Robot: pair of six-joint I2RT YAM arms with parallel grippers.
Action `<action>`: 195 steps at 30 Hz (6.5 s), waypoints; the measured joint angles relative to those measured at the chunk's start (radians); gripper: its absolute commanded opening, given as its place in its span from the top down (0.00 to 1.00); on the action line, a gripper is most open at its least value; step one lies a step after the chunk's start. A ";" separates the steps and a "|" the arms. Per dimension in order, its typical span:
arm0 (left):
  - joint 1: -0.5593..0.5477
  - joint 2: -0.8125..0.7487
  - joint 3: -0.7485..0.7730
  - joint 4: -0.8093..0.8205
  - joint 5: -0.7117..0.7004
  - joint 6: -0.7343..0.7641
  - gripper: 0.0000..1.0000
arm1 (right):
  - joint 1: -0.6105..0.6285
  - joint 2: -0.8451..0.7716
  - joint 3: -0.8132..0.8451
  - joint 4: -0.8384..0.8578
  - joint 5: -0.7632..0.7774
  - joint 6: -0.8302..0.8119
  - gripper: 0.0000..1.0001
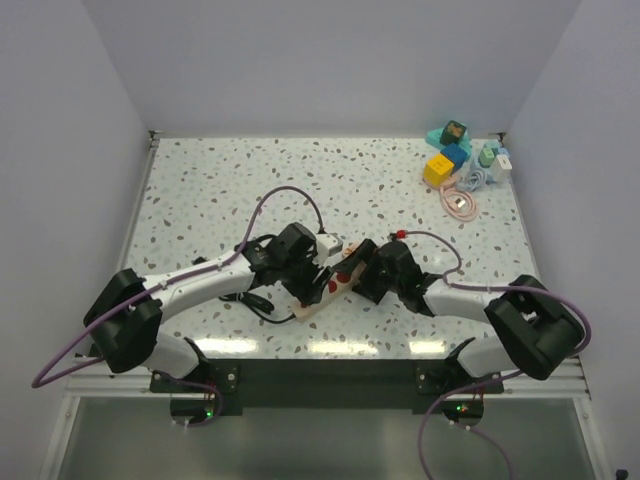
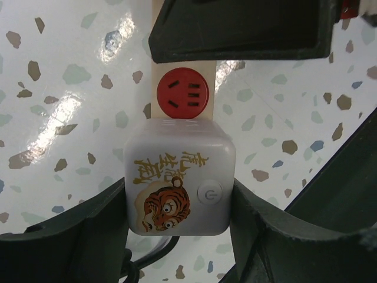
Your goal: Pull the plug off the socket
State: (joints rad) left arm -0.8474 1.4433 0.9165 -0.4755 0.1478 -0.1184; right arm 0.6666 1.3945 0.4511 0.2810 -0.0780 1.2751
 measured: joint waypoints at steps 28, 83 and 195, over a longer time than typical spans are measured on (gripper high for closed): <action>0.134 -0.062 -0.101 0.250 0.087 -0.391 1.00 | -0.010 0.151 0.066 0.094 0.038 0.032 1.00; 0.635 -0.117 0.054 0.187 -0.157 -0.240 1.00 | -0.073 0.338 0.190 0.170 -0.124 -0.222 1.00; 0.546 0.169 0.073 0.396 0.274 -0.504 0.00 | -0.088 0.535 0.570 -0.252 -0.525 -0.561 1.00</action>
State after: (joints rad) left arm -0.3016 1.6123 0.9897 -0.0799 0.4213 -0.6224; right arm 0.5789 1.9297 1.0210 0.0292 -0.6033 0.7139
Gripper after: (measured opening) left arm 0.997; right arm 0.403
